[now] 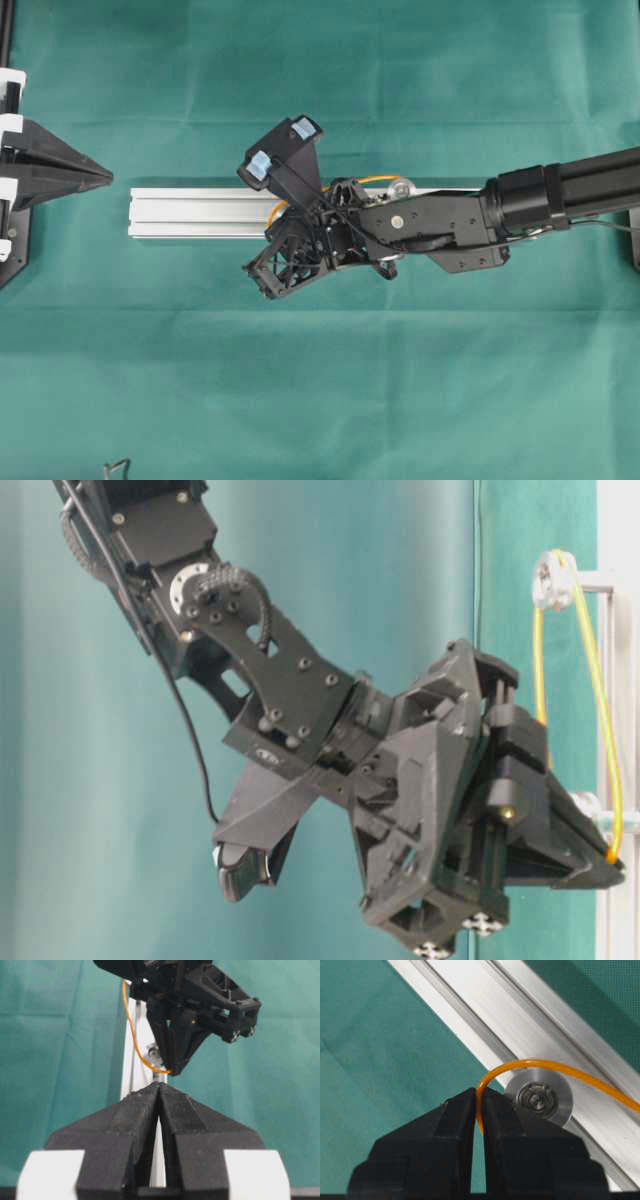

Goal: Hook the rubber onto the shaft.
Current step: 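Open the right gripper to release the band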

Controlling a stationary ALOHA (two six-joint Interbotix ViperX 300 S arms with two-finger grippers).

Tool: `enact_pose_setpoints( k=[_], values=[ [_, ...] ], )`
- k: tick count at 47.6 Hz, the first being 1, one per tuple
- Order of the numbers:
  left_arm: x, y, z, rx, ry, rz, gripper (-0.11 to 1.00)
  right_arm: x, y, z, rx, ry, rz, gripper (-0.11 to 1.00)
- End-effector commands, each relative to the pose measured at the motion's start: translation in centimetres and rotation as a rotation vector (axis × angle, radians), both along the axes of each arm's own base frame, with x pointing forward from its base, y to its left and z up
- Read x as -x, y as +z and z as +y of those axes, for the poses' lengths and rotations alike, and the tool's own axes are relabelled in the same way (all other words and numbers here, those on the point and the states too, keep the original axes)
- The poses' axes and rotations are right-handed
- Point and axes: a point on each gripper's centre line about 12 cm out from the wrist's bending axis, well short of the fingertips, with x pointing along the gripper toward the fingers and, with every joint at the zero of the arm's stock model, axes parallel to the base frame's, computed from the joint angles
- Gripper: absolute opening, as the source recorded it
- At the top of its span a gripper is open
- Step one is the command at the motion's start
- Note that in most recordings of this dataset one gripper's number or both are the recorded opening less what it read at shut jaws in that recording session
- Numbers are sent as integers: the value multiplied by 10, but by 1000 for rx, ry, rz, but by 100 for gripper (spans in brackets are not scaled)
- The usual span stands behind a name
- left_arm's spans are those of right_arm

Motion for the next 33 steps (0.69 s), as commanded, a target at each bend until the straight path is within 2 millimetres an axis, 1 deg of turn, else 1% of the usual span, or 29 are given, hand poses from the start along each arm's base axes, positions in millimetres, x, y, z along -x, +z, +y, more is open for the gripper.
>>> enact_pose_setpoints(
  k=[1,11,33],
  values=[
    [-2,13,1,0,4,-31,0,3,13,0,-6,-4,-19,7],
    [-2,13,1,0,4,-32,0,15,16,1,-10,-5,-10,7],
    [-3,13,1,0,4,-31,0,32,24,-2,-5,-9,5,7]
  ],
)
